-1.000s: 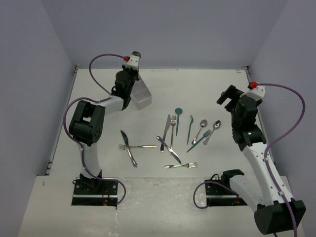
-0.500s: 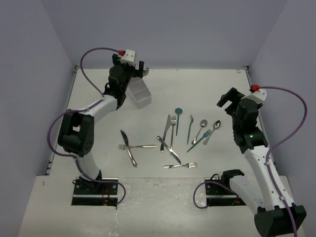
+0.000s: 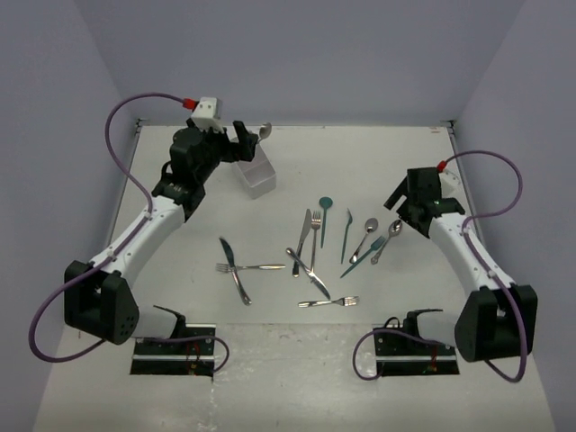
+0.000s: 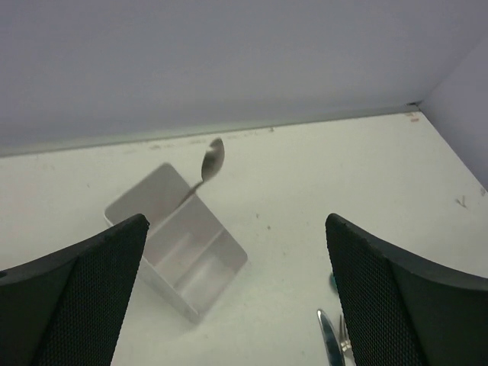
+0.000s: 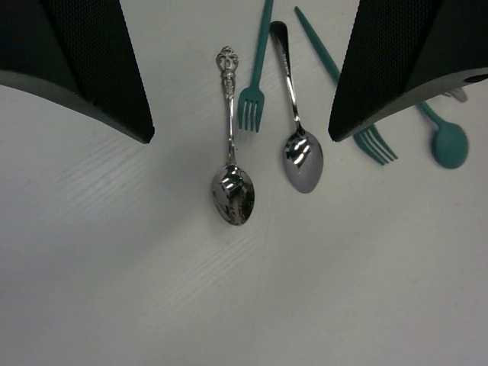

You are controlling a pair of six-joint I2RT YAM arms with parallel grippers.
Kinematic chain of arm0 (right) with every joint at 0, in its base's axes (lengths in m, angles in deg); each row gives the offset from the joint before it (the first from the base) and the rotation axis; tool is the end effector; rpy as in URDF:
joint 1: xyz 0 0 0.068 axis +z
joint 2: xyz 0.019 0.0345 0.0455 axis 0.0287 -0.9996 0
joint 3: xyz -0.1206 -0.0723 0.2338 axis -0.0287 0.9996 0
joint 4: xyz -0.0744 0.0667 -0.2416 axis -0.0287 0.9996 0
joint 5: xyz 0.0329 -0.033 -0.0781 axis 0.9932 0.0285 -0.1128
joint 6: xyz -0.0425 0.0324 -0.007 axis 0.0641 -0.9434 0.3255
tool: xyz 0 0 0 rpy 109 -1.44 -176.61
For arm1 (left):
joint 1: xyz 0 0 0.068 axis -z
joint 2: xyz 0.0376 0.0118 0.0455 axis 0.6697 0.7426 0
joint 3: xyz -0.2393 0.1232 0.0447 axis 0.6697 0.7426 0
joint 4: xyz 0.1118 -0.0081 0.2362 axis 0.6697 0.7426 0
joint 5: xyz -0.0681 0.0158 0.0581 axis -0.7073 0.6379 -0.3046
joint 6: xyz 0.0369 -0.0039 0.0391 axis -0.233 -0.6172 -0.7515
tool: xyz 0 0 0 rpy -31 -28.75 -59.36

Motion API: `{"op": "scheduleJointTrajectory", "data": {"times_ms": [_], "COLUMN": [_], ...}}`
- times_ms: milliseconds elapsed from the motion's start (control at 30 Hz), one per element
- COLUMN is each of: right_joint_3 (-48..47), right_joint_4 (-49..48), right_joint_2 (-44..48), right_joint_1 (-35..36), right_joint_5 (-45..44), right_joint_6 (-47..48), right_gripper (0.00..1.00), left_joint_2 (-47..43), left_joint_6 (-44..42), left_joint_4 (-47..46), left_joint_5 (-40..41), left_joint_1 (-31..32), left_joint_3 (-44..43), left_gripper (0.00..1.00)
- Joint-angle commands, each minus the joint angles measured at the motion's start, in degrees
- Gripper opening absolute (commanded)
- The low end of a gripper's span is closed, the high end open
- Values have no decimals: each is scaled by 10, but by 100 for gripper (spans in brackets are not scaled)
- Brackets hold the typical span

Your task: Sort the eating utensils into containers

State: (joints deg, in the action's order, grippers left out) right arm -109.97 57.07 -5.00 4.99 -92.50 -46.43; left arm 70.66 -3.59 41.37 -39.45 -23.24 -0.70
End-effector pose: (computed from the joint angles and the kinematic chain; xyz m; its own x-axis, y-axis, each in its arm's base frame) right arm 0.2411 0.0149 0.2693 -0.4727 0.5603 -0.6802 0.5912 0.7740 0.2267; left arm 0.3193 -0.1096 0.3649 -0.1513 -0.2346 -0.9602 0.3186 0.9080 -0.2721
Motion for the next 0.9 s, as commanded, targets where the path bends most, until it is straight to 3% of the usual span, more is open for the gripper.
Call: {"op": "scheduleJointTrajectory", "data": {"times_ms": [0,200,533,867], "right_joint_3": [-43,-55,-27,-103], "right_joint_4": [61,69,90,158], "right_joint_2": [-83,-177,-244,-308], "right_joint_1": [-28,-33,-32,-36], "right_joint_5": [68,88,135,98], "right_joint_6": [-26,-45,-71,-93], "right_gripper": [99,99,98,84], "left_joint_2": [-48,-93,-89,-87], "left_joint_6": [58,68,49,17], "left_joint_4": [61,62,48,54], "left_joint_5": [-32,-10,-2,13], "left_joint_1": [3,3,4,4], "left_joint_3": [64,125,130,128], "left_gripper": [100,100,100,100]}}
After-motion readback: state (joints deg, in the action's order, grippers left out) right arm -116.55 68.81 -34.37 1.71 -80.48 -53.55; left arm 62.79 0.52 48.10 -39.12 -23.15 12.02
